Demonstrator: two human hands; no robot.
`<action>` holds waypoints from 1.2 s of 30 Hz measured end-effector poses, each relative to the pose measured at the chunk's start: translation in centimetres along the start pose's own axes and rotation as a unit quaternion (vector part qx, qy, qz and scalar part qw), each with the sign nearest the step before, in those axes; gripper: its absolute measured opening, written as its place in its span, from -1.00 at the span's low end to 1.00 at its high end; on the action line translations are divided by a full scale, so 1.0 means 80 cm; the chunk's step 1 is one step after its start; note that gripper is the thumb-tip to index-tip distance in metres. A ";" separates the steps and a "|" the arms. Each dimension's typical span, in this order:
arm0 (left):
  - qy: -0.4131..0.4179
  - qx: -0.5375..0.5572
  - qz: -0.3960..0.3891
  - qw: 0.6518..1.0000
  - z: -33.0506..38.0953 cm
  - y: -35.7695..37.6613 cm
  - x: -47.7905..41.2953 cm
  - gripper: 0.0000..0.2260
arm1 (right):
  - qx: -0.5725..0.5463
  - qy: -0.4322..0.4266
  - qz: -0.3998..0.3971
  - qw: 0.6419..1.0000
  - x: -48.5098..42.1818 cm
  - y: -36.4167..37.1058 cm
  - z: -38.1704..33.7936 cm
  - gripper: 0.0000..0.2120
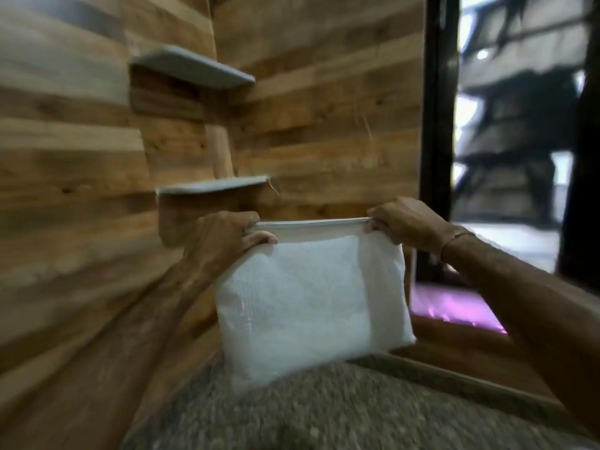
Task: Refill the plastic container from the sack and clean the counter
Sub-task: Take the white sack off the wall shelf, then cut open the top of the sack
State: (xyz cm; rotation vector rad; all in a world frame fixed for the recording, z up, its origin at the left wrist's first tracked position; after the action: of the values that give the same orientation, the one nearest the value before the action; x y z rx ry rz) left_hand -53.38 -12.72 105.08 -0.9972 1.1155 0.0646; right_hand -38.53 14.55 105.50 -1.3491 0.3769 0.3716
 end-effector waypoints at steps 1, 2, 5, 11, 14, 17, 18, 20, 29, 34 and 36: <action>0.001 0.002 -0.034 0.999 0.023 0.015 0.036 -0.40 | -0.017 0.012 -0.018 1.000 0.023 0.012 0.005 -0.81; 0.013 0.011 -0.049 0.999 0.039 0.031 0.069 -0.42 | -0.028 0.011 -0.036 0.999 0.048 0.027 0.009 -0.81; 0.012 0.047 -0.092 0.995 0.066 0.073 0.146 -0.43 | -0.063 0.032 -0.109 0.992 0.144 0.090 0.004 -0.83; -0.043 0.071 -0.182 0.980 0.085 0.150 0.297 -0.45 | -0.105 0.070 -0.195 0.973 0.239 0.191 -0.016 -0.88; -0.084 0.040 -0.225 0.970 0.091 0.174 0.352 -0.43 | -0.111 0.070 -0.219 0.967 0.266 0.226 -0.022 -0.85; -0.103 0.057 -0.246 0.962 0.098 0.191 0.392 -0.37 | -0.101 0.080 -0.235 0.963 0.291 0.251 -0.025 -0.88; -0.103 0.065 -0.253 0.960 0.099 0.196 0.404 -0.40 | -0.098 0.088 -0.237 0.963 0.300 0.260 -0.026 -0.88; -0.115 0.074 -0.272 0.952 0.097 0.201 0.428 -0.48 | -0.090 0.106 -0.240 0.961 0.318 0.274 -0.034 -0.88; -0.189 0.186 -0.362 0.894 0.024 0.150 0.439 -0.73 | -0.213 0.129 -0.084 0.965 0.317 0.272 -0.140 -0.92; -0.179 0.256 -0.364 0.877 0.012 0.123 0.417 -0.93 | -0.319 0.049 -0.083 0.943 0.289 0.285 -0.246 -0.82; -0.164 0.245 -0.359 0.886 0.016 0.115 0.412 -0.91 | -0.357 0.039 -0.079 0.930 0.284 0.283 -0.273 -0.77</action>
State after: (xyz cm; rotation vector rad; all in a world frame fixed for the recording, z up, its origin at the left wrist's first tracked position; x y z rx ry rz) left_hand -41.12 -20.17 73.96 -0.8392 0.3649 -0.6031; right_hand -30.09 -1.89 71.31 -2.0987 0.1964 0.3321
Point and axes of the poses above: each hand's wrist, its own x-axis away from the middle knuckle, its own y-axis out of the palm, z = x × y, the point moved 3 cm from there along -x, towards the middle knuckle, and after that the axes turned 7 degrees about -y, right-handed, at the moved point
